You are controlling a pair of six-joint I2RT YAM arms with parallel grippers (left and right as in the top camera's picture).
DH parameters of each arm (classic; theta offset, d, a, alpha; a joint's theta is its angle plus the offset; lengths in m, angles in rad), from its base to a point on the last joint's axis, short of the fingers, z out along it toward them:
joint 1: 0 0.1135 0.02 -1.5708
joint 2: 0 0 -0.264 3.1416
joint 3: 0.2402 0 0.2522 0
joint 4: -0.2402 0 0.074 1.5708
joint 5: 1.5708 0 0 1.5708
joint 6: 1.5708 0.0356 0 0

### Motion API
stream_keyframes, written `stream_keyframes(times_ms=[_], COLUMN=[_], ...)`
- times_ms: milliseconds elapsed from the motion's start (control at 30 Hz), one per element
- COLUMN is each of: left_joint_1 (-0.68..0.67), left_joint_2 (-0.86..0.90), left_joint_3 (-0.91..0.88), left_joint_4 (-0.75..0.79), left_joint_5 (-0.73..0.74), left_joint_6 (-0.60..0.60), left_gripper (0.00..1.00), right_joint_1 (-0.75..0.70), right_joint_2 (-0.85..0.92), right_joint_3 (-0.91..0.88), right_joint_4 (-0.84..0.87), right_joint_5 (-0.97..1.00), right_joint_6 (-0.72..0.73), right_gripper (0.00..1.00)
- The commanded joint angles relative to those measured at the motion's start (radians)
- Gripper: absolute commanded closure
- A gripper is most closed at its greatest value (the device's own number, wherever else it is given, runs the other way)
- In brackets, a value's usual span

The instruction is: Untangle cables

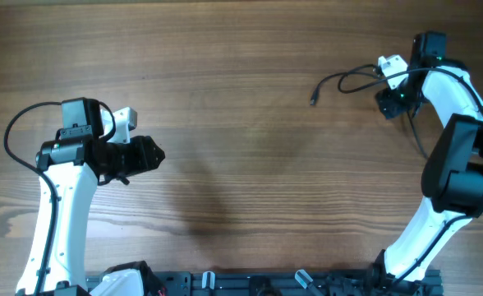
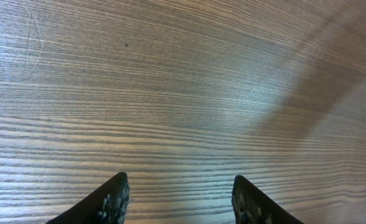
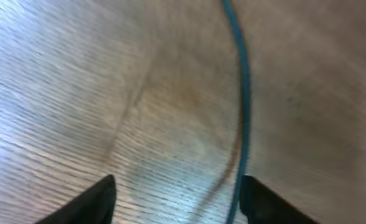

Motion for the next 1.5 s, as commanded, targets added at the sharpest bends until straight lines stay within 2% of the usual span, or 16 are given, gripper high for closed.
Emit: stream_keyframes(times_ms=[0,200,233,267,400,533,667,767,867,967,1067,1133,1233,1300,1467], left_joint_1=[0.005,0.005,0.005,0.005,0.005,0.005,0.005,0.005,0.005,0.005,0.005,0.005,0.005,0.005,0.005], left_joint_2=[-0.011,-0.011,-0.011,-0.011,-0.011,-0.011,-0.011,-0.011,-0.011,-0.011,-0.011,-0.011,-0.011,-0.011,-0.011], left_joint_3=[-0.004,-0.004,-0.004,-0.004,-0.004,-0.004,-0.004,-0.004,-0.004,-0.004,-0.004,-0.004,-0.004,-0.004,-0.004], left_joint_4=[-0.008,-0.015,-0.015,-0.014,-0.014,-0.015,-0.019,-0.018,-0.013,-0.011,-0.011,-0.010,-0.011,-0.011,-0.011], left_joint_5=[0.029,0.035,0.035,0.035,0.035,0.035,0.035,0.035,0.035,0.035,0.035,0.035,0.035,0.035,0.035], left_joint_6=[0.004,0.005,0.005,0.005,0.005,0.005,0.005,0.005,0.005,0.005,0.005,0.005,0.005,0.005,0.005], left_gripper=[0.45,0.46,0.46,0.46,0.46,0.46,0.46,0.46,0.46,0.46,0.46,0.46,0.46,0.46,0.46], right_joint_1=[-0.055,-0.176,-0.192,-0.204,-0.229,-0.228,-0.269,-0.327,-0.406,-0.486,-0.558,-0.595,-0.644,-0.663,-0.701], right_joint_2=[0.067,0.126,0.131,0.135,0.138,0.132,0.081,0.015,-0.080,-0.159,-0.210,-0.228,-0.231,-0.229,-0.228], right_joint_3=[-0.002,-0.002,-0.002,-0.002,-0.002,0.030,0.179,0.306,0.365,0.365,0.365,0.365,0.361,0.344,0.323], right_joint_4=[-0.014,-0.035,-0.039,-0.043,-0.047,-0.016,0.030,0.078,0.189,0.256,0.232,0.175,0.007,-0.048,-0.072], right_joint_5=[-0.025,-0.032,-0.040,-0.060,-0.240,-0.600,-0.653,-0.774,-0.794,-0.689,-0.549,-0.425,-0.106,0.050,0.145], right_joint_6=[0.063,0.191,0.197,0.196,0.185,0.205,0.541,0.611,0.703,0.776,0.791,0.792,0.907,0.959,1.022], right_gripper=[0.37,0.45,0.62,0.96,0.96,0.96,0.96,0.96,0.96,0.96,0.96,0.96,0.96,0.96,0.96])
